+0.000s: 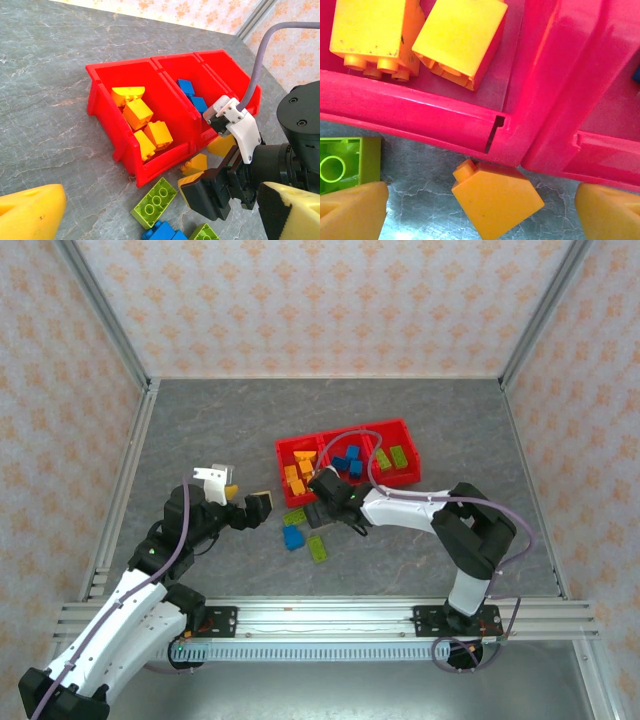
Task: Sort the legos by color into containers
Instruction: Pick up the lego from the center of the table.
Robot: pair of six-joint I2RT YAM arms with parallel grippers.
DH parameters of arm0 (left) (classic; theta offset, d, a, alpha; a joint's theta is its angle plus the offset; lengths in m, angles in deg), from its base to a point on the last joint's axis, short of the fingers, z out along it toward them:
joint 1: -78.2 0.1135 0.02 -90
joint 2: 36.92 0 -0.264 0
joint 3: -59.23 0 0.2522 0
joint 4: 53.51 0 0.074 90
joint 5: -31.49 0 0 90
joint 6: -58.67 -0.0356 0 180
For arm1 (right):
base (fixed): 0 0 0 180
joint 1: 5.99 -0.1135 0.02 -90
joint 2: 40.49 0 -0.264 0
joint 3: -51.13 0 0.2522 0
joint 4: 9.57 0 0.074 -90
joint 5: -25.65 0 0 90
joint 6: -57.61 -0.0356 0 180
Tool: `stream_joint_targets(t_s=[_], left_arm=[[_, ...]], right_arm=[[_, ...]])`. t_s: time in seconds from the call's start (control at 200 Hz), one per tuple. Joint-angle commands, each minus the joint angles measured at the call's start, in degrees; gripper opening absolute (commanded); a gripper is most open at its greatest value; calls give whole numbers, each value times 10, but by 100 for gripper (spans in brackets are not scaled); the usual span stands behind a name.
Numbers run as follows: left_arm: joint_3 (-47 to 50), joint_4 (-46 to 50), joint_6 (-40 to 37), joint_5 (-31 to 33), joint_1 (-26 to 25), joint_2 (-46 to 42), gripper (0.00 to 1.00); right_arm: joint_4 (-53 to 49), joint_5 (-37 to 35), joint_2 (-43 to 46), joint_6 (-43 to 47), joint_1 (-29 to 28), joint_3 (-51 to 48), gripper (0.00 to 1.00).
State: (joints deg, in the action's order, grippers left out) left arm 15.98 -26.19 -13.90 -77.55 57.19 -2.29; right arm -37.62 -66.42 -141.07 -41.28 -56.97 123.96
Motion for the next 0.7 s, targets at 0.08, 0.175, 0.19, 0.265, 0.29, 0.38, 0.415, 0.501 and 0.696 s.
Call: stream_joint_targets(t_s=[0.08,0.175,0.19,0.265,0.29,0.38,0.415,0.501,0.696], left_arm=[[0,-2,-9,-5,-6,-3,99],[0,-2,-9,-5,-6,-2,99],[0,-2,-9,-5,-6,-2,99],[0,-2,-9,-5,-5,-2,100],[0,-2,-9,-5,-6,-2,100],[0,-2,-9,-5,-6,-2,99],[0,-2,-9,-5,-6,-2,100],[0,-2,-9,-5,-7,-2,99],[0,-2,-9,-5,-6,-2,99]], right_arm=[[14,7,-16,16,9,18,89],[13,12,-27,21,11,31,81],[13,12,-29,22,11,31,80],[12,14,-36,24,11,39,76],[11,14,-39,24,11,41,75],[10,16,-45,25,12,45,71],[10,18,-47,25,12,46,70],[8,20,-51,25,12,47,67],[1,16,-51,24,12,45,58]])
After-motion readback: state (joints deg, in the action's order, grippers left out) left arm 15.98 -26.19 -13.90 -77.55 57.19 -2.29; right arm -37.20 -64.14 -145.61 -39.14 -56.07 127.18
